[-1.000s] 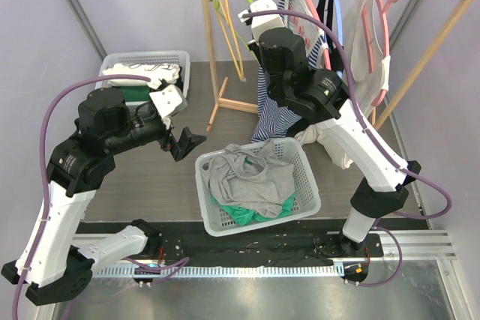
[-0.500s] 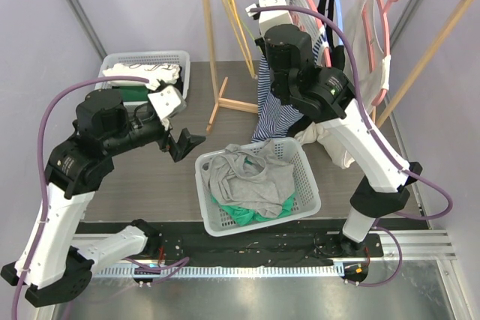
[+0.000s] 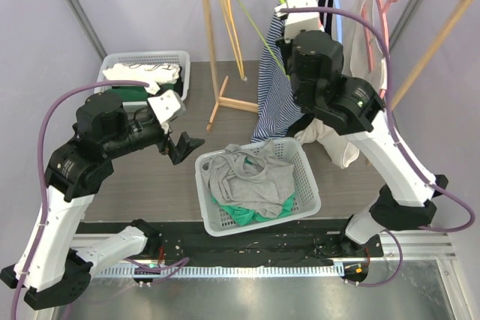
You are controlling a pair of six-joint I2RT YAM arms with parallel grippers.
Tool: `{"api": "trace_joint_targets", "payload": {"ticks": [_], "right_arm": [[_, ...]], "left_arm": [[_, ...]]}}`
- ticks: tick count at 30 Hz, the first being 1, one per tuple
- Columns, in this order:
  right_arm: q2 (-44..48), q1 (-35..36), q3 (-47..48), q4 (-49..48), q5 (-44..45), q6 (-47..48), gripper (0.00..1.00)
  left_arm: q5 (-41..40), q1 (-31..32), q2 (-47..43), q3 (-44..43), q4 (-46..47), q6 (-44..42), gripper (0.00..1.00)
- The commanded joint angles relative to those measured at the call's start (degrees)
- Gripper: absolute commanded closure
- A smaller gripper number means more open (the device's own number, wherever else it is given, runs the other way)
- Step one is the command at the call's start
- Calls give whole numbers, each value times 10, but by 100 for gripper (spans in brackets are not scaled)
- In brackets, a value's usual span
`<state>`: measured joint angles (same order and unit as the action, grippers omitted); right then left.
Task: Remove the tank top from the hanger
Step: Place the hanger at the clothesline.
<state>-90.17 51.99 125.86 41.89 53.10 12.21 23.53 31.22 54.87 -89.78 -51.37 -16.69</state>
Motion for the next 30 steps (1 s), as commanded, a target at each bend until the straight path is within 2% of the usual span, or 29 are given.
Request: {"api": "trace_joint_targets", "payload": {"ticks": [1,16,30], "right_arm": [[50,-3,2,-79,-26,-34,99],[-21,-1,83,-33,46,-18,99],[-16,-3,61,-25,42,-27,99]], "left_arm": [[2,1,-6,0,18,-2,0],[0,1,-11,-5,16,-1,0],[5,2,-12,-13,14,2,0]]}}
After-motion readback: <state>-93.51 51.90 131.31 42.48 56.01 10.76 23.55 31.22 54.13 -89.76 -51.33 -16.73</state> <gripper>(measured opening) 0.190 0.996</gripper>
